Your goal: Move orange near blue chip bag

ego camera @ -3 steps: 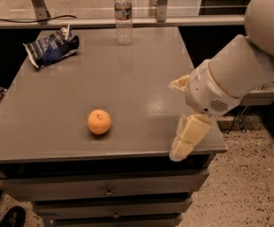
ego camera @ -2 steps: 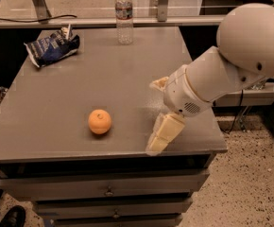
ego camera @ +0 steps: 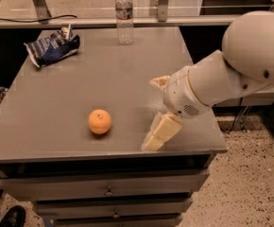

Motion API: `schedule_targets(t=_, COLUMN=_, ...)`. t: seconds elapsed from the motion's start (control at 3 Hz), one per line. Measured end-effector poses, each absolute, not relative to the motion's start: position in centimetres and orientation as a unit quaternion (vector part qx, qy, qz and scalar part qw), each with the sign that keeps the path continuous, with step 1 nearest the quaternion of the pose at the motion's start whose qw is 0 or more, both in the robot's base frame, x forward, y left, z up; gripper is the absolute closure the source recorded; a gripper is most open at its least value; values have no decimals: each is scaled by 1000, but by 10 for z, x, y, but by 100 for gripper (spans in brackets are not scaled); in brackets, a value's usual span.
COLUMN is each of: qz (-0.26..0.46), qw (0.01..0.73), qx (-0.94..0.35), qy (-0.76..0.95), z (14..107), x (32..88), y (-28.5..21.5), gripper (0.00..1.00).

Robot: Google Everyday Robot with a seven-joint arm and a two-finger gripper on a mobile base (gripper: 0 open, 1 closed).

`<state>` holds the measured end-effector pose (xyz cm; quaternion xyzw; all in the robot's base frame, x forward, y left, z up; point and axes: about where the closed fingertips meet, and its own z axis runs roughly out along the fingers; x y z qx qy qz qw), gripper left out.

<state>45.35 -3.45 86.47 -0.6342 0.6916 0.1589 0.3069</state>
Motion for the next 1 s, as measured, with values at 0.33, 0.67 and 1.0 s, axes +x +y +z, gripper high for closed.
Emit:
schedule_targets(t=0.33, qz=177, qw=363, qx=-603, qy=687, z=874, x=469, y=-17, gripper=0)
schedule_targets(t=0.67, qz=202, qw=395, qx=-583, qy=681, z=874, x=480, y=5, gripper=0)
schedule_targets(t=1.0, qz=240, qw=403, qx=-568, qy=676, z=864, x=482, y=29, gripper=0)
